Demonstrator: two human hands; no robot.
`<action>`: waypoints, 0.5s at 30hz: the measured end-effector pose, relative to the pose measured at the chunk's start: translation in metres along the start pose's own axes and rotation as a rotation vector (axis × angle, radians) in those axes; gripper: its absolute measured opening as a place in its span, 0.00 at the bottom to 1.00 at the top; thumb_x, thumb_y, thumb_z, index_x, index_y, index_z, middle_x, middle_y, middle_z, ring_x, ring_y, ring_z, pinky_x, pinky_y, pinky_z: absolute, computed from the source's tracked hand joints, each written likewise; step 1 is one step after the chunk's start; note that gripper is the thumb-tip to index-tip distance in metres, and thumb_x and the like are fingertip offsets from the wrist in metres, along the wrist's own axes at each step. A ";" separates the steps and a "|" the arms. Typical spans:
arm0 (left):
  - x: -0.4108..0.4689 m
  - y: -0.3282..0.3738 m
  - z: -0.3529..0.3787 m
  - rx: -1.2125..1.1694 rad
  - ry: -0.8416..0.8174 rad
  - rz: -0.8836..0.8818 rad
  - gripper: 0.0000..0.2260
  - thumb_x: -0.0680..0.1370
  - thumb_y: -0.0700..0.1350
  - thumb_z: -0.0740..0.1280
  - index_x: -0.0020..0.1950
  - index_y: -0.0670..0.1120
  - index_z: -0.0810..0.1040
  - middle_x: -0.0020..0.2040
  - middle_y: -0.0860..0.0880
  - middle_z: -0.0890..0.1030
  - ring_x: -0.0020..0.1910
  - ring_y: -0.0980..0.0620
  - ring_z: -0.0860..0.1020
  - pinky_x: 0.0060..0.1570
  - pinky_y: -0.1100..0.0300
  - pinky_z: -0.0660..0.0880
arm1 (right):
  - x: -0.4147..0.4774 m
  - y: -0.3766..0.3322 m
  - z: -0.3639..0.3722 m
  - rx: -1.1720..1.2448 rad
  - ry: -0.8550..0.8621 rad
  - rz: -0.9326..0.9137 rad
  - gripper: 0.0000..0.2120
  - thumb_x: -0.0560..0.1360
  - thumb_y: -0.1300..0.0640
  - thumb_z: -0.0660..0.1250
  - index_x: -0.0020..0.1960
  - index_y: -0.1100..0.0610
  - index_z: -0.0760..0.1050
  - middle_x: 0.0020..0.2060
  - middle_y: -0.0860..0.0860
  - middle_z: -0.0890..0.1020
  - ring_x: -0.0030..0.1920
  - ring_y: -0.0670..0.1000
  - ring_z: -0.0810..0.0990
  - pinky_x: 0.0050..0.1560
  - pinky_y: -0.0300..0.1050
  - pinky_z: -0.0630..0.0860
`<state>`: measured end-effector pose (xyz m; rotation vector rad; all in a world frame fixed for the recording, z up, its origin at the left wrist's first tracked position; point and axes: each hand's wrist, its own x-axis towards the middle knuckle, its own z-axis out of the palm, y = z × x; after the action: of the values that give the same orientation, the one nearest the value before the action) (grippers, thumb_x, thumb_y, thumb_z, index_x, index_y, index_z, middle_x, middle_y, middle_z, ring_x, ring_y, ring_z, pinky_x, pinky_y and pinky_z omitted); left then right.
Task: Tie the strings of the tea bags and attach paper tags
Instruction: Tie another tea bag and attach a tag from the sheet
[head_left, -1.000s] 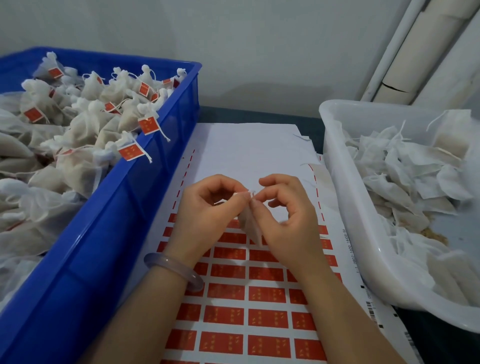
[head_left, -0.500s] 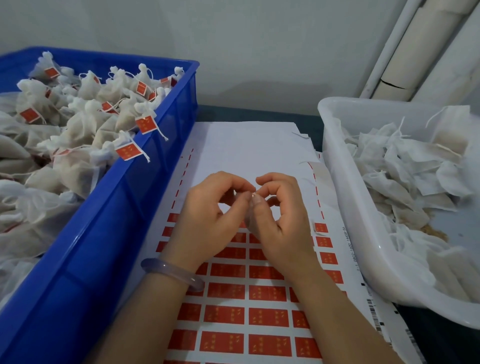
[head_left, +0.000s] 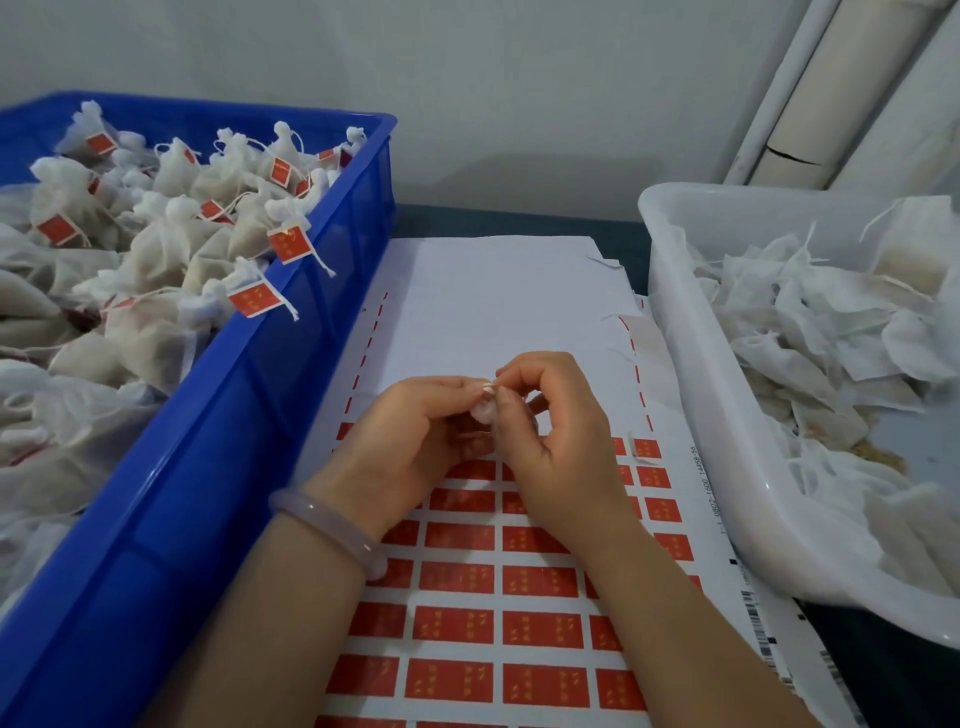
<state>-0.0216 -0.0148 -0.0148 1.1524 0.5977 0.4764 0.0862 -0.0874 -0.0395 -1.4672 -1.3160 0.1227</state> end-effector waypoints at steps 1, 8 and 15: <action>0.000 -0.001 0.000 -0.002 0.006 -0.011 0.16 0.75 0.40 0.60 0.53 0.27 0.74 0.49 0.35 0.79 0.48 0.43 0.80 0.47 0.55 0.78 | -0.001 0.000 -0.001 0.019 0.006 0.018 0.01 0.76 0.57 0.62 0.47 0.52 0.70 0.43 0.46 0.75 0.45 0.41 0.74 0.43 0.26 0.70; 0.003 -0.006 -0.002 -0.022 0.032 -0.018 0.12 0.78 0.42 0.60 0.51 0.35 0.79 0.47 0.39 0.81 0.47 0.44 0.80 0.46 0.57 0.78 | -0.003 -0.003 -0.004 0.015 0.104 -0.006 0.05 0.72 0.58 0.68 0.47 0.56 0.78 0.44 0.46 0.78 0.47 0.42 0.76 0.46 0.28 0.73; 0.004 -0.006 0.002 0.023 0.118 0.028 0.11 0.78 0.41 0.60 0.51 0.35 0.78 0.50 0.35 0.80 0.52 0.39 0.80 0.51 0.51 0.76 | -0.001 -0.003 -0.004 -0.078 0.154 -0.020 0.03 0.71 0.62 0.71 0.45 0.59 0.81 0.44 0.47 0.79 0.45 0.42 0.77 0.48 0.30 0.75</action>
<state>-0.0168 -0.0154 -0.0212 1.1610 0.6915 0.5662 0.0863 -0.0913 -0.0367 -1.4979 -1.2220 -0.0546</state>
